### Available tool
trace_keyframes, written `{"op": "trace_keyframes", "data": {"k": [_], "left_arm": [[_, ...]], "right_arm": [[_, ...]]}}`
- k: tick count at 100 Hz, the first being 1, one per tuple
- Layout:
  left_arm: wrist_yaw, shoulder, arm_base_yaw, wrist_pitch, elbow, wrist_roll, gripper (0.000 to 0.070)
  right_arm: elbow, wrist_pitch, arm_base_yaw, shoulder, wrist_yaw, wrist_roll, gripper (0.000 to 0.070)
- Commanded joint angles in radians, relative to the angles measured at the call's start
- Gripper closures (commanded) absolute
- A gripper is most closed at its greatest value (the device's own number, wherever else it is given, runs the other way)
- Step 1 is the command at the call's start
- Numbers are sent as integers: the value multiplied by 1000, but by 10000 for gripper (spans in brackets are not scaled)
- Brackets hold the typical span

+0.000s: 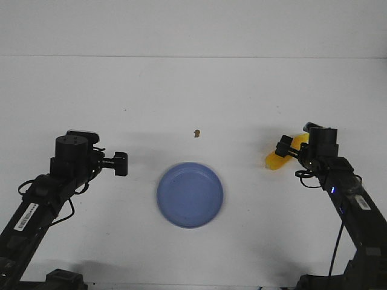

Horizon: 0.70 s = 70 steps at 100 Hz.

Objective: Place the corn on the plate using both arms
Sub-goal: 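Grasp the yellow corn cob with the right gripper, then carry the corn with the right gripper and lower it onto the plate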

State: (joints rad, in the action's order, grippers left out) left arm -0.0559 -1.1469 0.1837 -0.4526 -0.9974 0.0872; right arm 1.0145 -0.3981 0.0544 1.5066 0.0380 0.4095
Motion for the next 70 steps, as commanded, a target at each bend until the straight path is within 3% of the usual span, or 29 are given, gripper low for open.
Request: {"op": "trace_keyframes", "data": {"k": [1,17,32,38,48,51,70], "left_arm": [[0,-6,1,3,-14,-15,63],[0,-6,1,3,-14,-15,63],[0,-6,1,3,-14,-15,63],[0,-6,1,4,-14,-15,63],[0,-6,1,4,-14,-15,63],[0,-6,1,4,-14,-15,63],[0,-6,1,4,-14,-15,63]], "right_arm": [[40,18,2,49,23,15,67],[70,44,2,135,93,37,69],[72,34,1,182,106,39,99],[72,30,1,196,123,39,178],[72,22,1,199,130,38,445],[72,23,-1,197,134,35,489],[72,18,-17,146,239,-7,498]]}}
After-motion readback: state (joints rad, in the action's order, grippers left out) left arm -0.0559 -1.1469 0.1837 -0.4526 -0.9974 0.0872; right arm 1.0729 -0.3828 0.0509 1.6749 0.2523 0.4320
